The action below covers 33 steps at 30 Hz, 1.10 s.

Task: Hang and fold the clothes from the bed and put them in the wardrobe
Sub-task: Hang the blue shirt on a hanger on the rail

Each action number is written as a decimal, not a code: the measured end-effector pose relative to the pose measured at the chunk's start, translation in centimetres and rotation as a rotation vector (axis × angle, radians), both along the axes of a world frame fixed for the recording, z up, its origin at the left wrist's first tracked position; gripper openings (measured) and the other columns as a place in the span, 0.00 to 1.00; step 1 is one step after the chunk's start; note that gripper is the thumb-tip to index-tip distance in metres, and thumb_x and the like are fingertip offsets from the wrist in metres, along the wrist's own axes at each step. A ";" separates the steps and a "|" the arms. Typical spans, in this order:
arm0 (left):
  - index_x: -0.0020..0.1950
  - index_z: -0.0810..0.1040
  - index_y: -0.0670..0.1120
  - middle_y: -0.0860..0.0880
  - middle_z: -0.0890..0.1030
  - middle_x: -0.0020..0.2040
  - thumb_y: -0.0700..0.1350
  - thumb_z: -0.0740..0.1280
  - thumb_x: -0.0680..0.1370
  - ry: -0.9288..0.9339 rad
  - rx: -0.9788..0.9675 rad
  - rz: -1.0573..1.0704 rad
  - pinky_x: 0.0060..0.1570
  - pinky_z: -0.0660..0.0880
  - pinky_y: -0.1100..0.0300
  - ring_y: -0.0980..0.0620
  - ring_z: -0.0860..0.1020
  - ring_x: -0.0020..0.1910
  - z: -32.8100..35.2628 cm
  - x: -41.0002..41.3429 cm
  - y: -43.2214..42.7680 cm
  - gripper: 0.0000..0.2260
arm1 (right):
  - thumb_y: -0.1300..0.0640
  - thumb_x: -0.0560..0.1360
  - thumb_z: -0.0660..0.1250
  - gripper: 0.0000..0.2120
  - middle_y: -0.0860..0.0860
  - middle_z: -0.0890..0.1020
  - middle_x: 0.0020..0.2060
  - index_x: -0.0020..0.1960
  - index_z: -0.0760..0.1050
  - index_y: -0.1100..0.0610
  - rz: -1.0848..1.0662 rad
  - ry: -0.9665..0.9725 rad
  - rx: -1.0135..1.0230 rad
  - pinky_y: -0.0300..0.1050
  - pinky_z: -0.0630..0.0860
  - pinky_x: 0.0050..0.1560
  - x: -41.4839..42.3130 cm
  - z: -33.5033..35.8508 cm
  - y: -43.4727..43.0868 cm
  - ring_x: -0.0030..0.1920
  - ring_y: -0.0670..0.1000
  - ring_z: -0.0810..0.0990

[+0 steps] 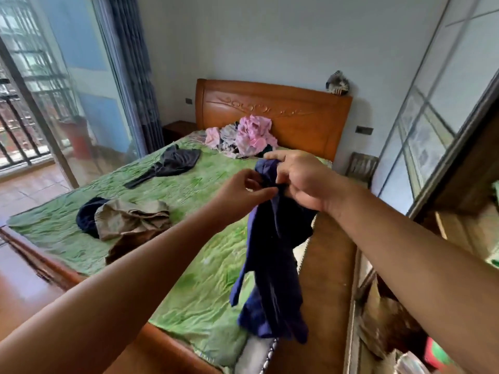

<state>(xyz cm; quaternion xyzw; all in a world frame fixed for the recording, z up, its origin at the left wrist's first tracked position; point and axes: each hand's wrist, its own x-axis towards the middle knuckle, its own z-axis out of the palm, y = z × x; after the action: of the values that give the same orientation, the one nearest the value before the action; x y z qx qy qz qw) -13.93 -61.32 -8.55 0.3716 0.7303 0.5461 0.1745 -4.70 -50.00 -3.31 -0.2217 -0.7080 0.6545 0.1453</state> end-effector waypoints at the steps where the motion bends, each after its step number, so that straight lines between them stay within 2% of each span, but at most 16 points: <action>1: 0.51 0.78 0.38 0.43 0.81 0.47 0.44 0.76 0.75 0.036 0.004 0.000 0.44 0.74 0.54 0.51 0.77 0.42 0.0 -0.6 1.0 0.12 | 0.77 0.71 0.52 0.33 0.63 0.80 0.56 0.72 0.72 0.59 -0.004 -0.020 0.052 0.51 0.72 0.51 -0.1 0.2 0.3 0.52 0.59 0.77; 4: 0.50 0.81 0.38 0.43 0.84 0.47 0.48 0.77 0.74 0.056 0.016 -0.084 0.45 0.77 0.50 0.50 0.81 0.43 -0.2 -1.8 3.6 0.14 | 0.77 0.70 0.53 0.34 0.63 0.77 0.62 0.74 0.69 0.59 -0.021 -0.068 0.078 0.55 0.71 0.62 -0.1 0.4 1.5 0.63 0.63 0.75; 6: 0.53 0.81 0.45 0.49 0.85 0.49 0.55 0.78 0.70 0.088 -0.025 -0.196 0.49 0.79 0.55 0.53 0.84 0.49 -0.5 -1.9 4.8 0.19 | 0.77 0.70 0.52 0.36 0.68 0.73 0.68 0.76 0.65 0.62 -0.043 -0.061 -0.003 0.61 0.71 0.69 0.2 0.7 2.2 0.68 0.68 0.72; 8: 0.51 0.79 0.47 0.52 0.84 0.47 0.49 0.78 0.71 0.144 -0.003 -0.218 0.50 0.78 0.58 0.54 0.83 0.48 -1.2 -2.2 6.0 0.14 | 0.78 0.69 0.51 0.34 0.72 0.73 0.66 0.74 0.68 0.64 -0.040 -0.035 -0.048 0.66 0.67 0.72 0.4 0.9 2.9 0.67 0.70 0.73; 9: 0.49 0.78 0.47 0.53 0.83 0.45 0.43 0.75 0.72 0.177 0.034 -0.200 0.49 0.77 0.58 0.54 0.82 0.45 -1.5 -2.5 6.6 0.08 | 0.77 0.69 0.51 0.33 0.71 0.74 0.64 0.72 0.70 0.63 -0.047 -0.038 -0.032 0.65 0.67 0.71 0.5 0.8 3.3 0.65 0.68 0.75; 11: 0.44 0.77 0.49 0.53 0.80 0.39 0.34 0.68 0.74 0.221 0.053 -0.133 0.43 0.75 0.59 0.54 0.78 0.39 -1.7 -3.4 7.6 0.09 | 0.75 0.70 0.53 0.32 0.67 0.77 0.56 0.72 0.71 0.59 -0.109 -0.112 0.121 0.57 0.73 0.62 0.5 0.0 4.6 0.55 0.60 0.75; 13: 0.42 0.77 0.52 0.52 0.80 0.38 0.33 0.65 0.76 0.150 0.029 -0.103 0.33 0.72 0.63 0.56 0.75 0.33 -1.3 -4.3 8.1 0.13 | 0.71 0.74 0.59 0.27 0.57 0.77 0.48 0.71 0.72 0.57 -0.203 -0.214 0.394 0.49 0.72 0.49 0.8 -1.0 6.4 0.47 0.54 0.74; 14: 0.42 0.77 0.52 0.50 0.81 0.39 0.34 0.63 0.77 0.100 0.025 -0.107 0.29 0.71 0.63 0.55 0.75 0.32 -0.9 -4.8 8.2 0.13 | 0.68 0.75 0.62 0.22 0.54 0.79 0.46 0.67 0.75 0.56 -0.238 -0.251 0.516 0.48 0.72 0.45 1.0 -1.6 7.3 0.45 0.53 0.77; 17: 0.45 0.79 0.51 0.46 0.82 0.42 0.33 0.61 0.79 0.002 0.051 -0.163 0.30 0.72 0.61 0.53 0.77 0.34 0.8 -5.8 8.3 0.14 | 0.58 0.74 0.68 0.10 0.51 0.82 0.44 0.55 0.76 0.50 -0.296 -0.347 0.766 0.48 0.78 0.44 1.9 -4.0 9.1 0.45 0.54 0.81; 20: 0.46 0.80 0.49 0.48 0.82 0.41 0.31 0.60 0.80 -0.041 0.048 -0.268 0.28 0.72 0.65 0.56 0.78 0.30 2.9 -5.9 8.3 0.15 | 0.52 0.74 0.65 0.04 0.51 0.80 0.43 0.47 0.71 0.45 -0.307 -0.432 0.965 0.53 0.78 0.43 1.7 -7.3 9.3 0.47 0.56 0.80; 21: 0.47 0.80 0.49 0.46 0.82 0.42 0.31 0.60 0.80 -0.045 0.032 -0.301 0.27 0.71 0.64 0.54 0.78 0.31 3.4 -6.1 8.3 0.16 | 0.50 0.76 0.65 0.02 0.52 0.80 0.46 0.47 0.72 0.46 -0.290 -0.446 0.971 0.55 0.78 0.46 1.4 -8.4 9.4 0.50 0.58 0.79; 24: 0.46 0.77 0.49 0.42 0.75 0.41 0.31 0.58 0.79 -0.060 0.004 -0.298 0.31 0.66 0.58 0.47 0.73 0.35 4.5 -7.6 7.7 0.15 | 0.46 0.79 0.66 0.11 0.57 0.77 0.57 0.55 0.79 0.52 -0.205 -0.459 0.794 0.57 0.76 0.58 0.8 -11.4 10.0 0.58 0.60 0.76; 25: 0.45 0.75 0.50 0.43 0.73 0.39 0.31 0.58 0.80 -0.077 0.002 -0.286 0.31 0.64 0.57 0.48 0.71 0.34 4.6 -8.5 7.4 0.15 | 0.47 0.80 0.66 0.10 0.56 0.79 0.56 0.55 0.79 0.53 -0.193 -0.414 0.683 0.57 0.76 0.57 0.8 -12.0 10.1 0.56 0.59 0.78; 28: 0.40 0.74 0.51 0.48 0.70 0.36 0.33 0.59 0.81 -0.060 -0.082 -0.317 0.32 0.60 0.57 0.50 0.68 0.33 4.6 -11.6 5.6 0.15 | 0.50 0.82 0.64 0.08 0.50 0.81 0.43 0.46 0.75 0.52 -0.268 -0.227 0.449 0.49 0.73 0.43 0.6 -12.9 10.5 0.48 0.54 0.80; 31: 0.40 0.81 0.49 0.43 0.76 0.40 0.29 0.55 0.76 0.098 -0.285 -0.307 0.34 0.66 0.57 0.46 0.71 0.36 4.5 -14.2 4.0 0.20 | 0.45 0.82 0.63 0.07 0.46 0.79 0.48 0.50 0.70 0.48 -0.339 -0.142 0.573 0.47 0.70 0.45 0.2 -11.7 10.9 0.49 0.49 0.77; 33: 0.40 0.83 0.51 0.44 0.78 0.41 0.31 0.55 0.76 0.334 -0.434 -0.234 0.33 0.68 0.60 0.47 0.73 0.36 4.6 -15.4 3.5 0.21 | 0.41 0.80 0.63 0.10 0.45 0.79 0.49 0.54 0.66 0.45 -0.269 -0.132 0.842 0.48 0.70 0.46 0.2 -10.3 11.2 0.47 0.49 0.77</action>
<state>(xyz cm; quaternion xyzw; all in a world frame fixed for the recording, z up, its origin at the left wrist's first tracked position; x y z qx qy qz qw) -29.35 -57.77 -3.92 0.4918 0.8009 0.2845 0.1891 -4.50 -38.83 -13.62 -0.2748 -0.8854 0.2689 0.2613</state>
